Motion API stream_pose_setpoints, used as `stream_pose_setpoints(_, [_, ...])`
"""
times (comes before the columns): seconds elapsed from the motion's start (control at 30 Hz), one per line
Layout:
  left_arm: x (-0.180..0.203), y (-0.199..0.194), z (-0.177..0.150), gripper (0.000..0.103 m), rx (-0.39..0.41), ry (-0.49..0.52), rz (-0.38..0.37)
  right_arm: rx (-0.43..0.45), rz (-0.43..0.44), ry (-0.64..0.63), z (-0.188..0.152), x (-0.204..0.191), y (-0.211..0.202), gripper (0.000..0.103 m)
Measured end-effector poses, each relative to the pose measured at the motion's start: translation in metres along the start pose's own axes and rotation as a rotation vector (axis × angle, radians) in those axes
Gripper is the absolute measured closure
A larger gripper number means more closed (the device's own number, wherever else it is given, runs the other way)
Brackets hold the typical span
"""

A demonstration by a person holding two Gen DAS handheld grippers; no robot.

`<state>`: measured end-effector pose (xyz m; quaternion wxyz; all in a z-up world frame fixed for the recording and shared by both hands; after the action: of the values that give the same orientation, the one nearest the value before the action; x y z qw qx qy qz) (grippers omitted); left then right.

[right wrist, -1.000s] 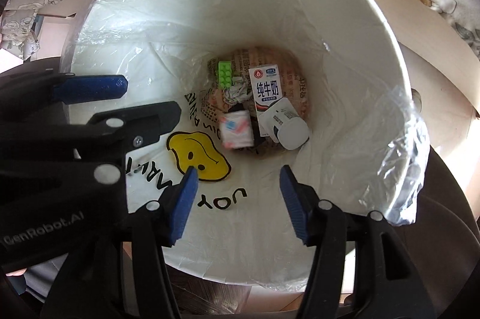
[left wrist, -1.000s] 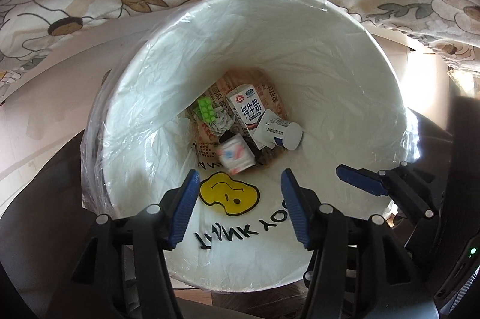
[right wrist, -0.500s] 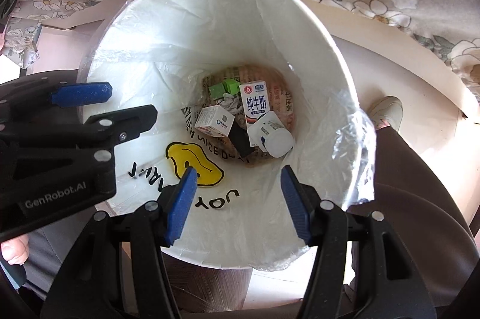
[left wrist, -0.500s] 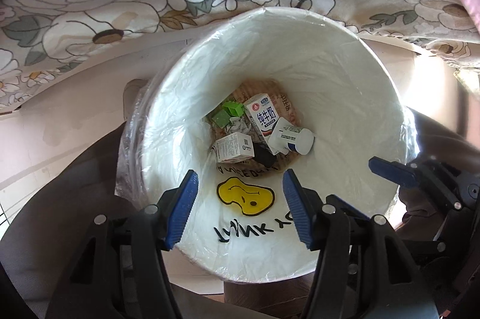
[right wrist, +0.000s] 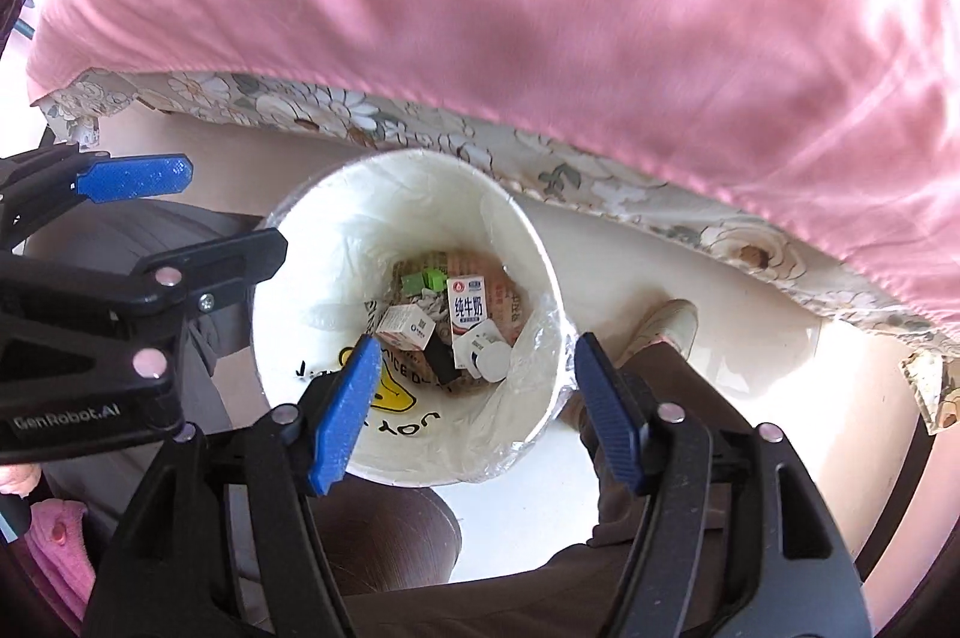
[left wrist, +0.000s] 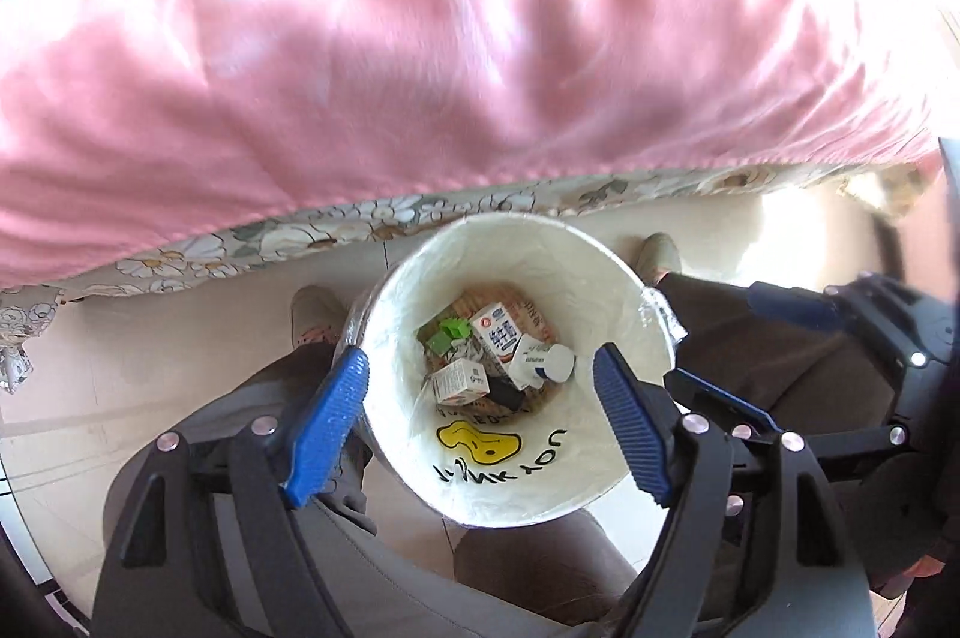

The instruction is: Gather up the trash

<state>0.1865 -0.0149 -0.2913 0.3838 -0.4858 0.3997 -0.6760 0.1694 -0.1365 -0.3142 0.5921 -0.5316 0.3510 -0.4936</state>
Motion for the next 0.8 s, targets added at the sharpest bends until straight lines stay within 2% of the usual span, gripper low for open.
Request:
stream_pose_setpoints(0.07, [0.005,-0.026,0.007,0.019,0.063,0.011,0.007,0.038,-0.018,0.000,0.003,0.005,-0.023,0.030])
stream_pose_setpoints(0.23, [0.022,-0.092,0.014,0.012,0.228,0.059,0.057,0.146,-0.060,-0.011,0.009,0.013,-0.079,0.027])
stream_pose_setpoints(0.37, [0.037,-0.135,0.011,0.008,0.320,0.099,0.096,0.230,-0.083,-0.016,0.006,0.016,-0.118,0.025])
stream_pose_setpoints(0.57, [0.057,-0.177,-0.003,0.007,0.387,0.156,0.134,0.350,-0.146,-0.014,-0.005,0.024,-0.175,0.021])
stream_pose_setpoints(0.8, [0.075,-0.216,-0.022,0.007,0.445,0.193,0.140,0.455,-0.149,0.030,-0.025,0.034,-0.233,0.018])
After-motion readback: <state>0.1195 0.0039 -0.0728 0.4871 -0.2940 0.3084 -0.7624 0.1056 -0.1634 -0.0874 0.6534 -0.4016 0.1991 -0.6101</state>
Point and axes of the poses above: each gripper's, at about its wrist camera, not at the fingertips, and y roughly the way its jaws point, x to its right, z to its top, the point moved 7 cm from there along y, roughly the way its jaws point, and after that the axes turned 14 degrees about -z, right-handed, at the moved point
